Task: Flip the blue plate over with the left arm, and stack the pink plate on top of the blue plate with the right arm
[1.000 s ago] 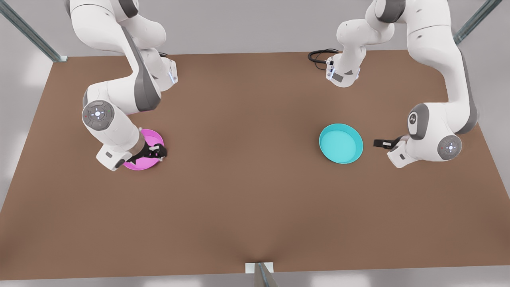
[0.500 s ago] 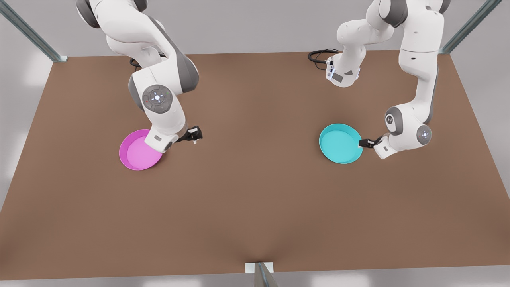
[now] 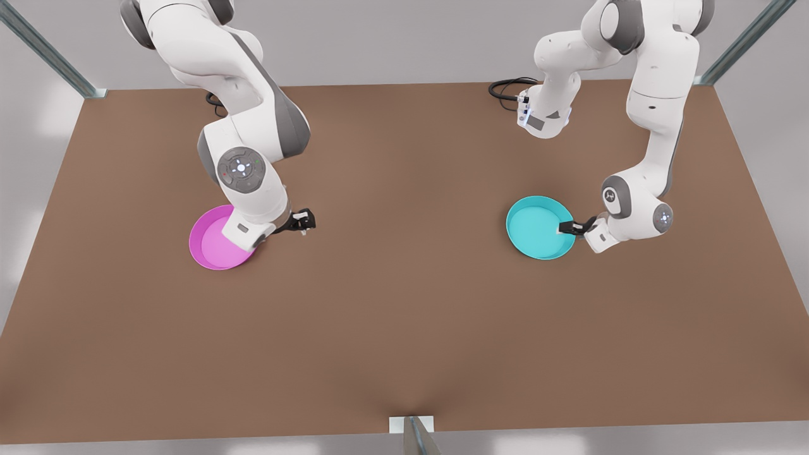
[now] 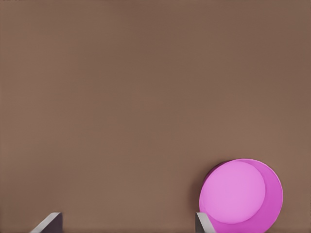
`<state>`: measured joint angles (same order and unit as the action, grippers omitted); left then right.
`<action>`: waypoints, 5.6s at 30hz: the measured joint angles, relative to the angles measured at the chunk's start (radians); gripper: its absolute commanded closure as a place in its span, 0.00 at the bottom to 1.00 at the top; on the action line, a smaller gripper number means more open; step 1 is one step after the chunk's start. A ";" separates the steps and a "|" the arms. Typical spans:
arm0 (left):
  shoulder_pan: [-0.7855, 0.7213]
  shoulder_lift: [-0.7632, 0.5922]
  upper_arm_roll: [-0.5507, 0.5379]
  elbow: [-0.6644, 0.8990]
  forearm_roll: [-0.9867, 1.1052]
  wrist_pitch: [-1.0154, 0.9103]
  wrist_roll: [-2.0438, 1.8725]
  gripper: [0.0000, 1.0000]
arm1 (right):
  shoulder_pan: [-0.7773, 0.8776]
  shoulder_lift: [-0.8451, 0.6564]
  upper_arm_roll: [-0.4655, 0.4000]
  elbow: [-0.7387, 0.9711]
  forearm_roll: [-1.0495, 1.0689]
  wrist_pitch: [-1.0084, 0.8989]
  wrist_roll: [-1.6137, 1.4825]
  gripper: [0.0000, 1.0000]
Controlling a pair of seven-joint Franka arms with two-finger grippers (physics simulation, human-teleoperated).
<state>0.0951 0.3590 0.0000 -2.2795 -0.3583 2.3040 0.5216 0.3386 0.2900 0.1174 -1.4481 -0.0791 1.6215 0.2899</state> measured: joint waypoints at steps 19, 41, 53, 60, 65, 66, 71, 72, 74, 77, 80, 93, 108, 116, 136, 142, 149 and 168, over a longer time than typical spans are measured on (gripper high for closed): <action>0.000 0.027 0.000 0.003 -0.003 0.000 -0.002 0.52 | -0.007 -0.002 -0.001 0.008 -0.001 -0.002 -0.001 0.00; 0.000 0.041 0.000 0.011 -0.001 0.000 -0.003 0.74 | -0.013 -0.002 -0.001 0.009 -0.001 -0.014 -0.002 0.00; 0.002 0.033 0.002 0.026 0.025 -0.022 -0.009 0.75 | -0.015 -0.001 0.000 0.011 -0.001 -0.014 -0.002 0.00; 0.001 0.014 0.002 0.043 0.035 -0.042 -0.015 0.77 | -0.014 -0.001 -0.001 0.012 -0.001 -0.014 -0.002 0.00; 0.001 0.014 0.003 0.114 0.066 -0.089 -0.015 0.79 | -0.015 0.000 -0.001 0.011 -0.001 -0.014 -0.002 0.00; 0.002 0.015 0.003 0.132 0.076 -0.099 -0.015 0.79 | -0.015 0.000 -0.001 0.012 -0.002 -0.014 -0.002 0.00; 0.000 0.018 0.003 0.228 0.196 -0.152 -0.055 0.79 | -0.015 0.000 -0.001 0.012 -0.002 -0.014 -0.002 0.00; 0.000 0.019 0.003 0.264 0.245 -0.191 -0.061 0.79 | -0.015 0.000 -0.001 0.011 -0.002 -0.014 -0.002 0.00; -0.038 0.020 0.003 0.319 0.350 -0.258 -0.106 0.79 | -0.020 0.000 -0.001 0.011 -0.002 -0.014 -0.002 0.00; -0.118 0.020 0.003 0.399 0.505 -0.382 -0.204 0.79 | -0.020 0.000 -0.001 0.012 -0.002 -0.014 -0.002 0.00; -0.230 0.021 0.003 0.429 0.654 -0.452 -0.335 0.79 | -0.020 0.000 -0.001 0.012 -0.002 -0.014 -0.002 0.00; -0.597 0.053 0.001 0.500 1.095 -0.690 -0.863 0.79 | -0.020 0.000 -0.001 0.012 -0.002 -0.014 -0.002 0.00; -0.895 0.182 0.001 0.525 1.319 -0.993 -1.382 0.79 | -0.020 0.000 -0.001 0.012 -0.002 -0.014 -0.002 0.00; -0.985 0.310 0.001 0.602 1.404 -1.189 -1.381 0.79 | -0.021 0.000 -0.001 0.012 -0.002 -0.014 -0.003 0.00; -1.168 0.603 0.001 0.897 1.493 -1.369 -1.419 0.79 | -0.020 0.008 -0.001 0.015 -0.014 -0.011 -0.003 0.00; -1.175 0.623 0.001 0.913 1.475 -1.374 -1.424 0.00 | -0.020 0.008 -0.001 0.020 -0.014 -0.011 -0.003 0.00; -1.204 0.653 -0.002 0.983 1.423 -1.388 -1.425 0.00 | -0.018 0.009 -0.001 0.020 -0.013 -0.011 -0.003 0.00; -1.029 0.501 0.002 1.318 0.196 -0.975 -1.967 0.00 | -0.044 0.051 0.001 0.041 -0.009 -0.014 -0.051 0.00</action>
<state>-0.9342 0.8601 0.0021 -0.9618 -0.1625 1.3294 -1.4458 0.2949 0.3410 0.1189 -1.4068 -0.0877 1.6078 0.2385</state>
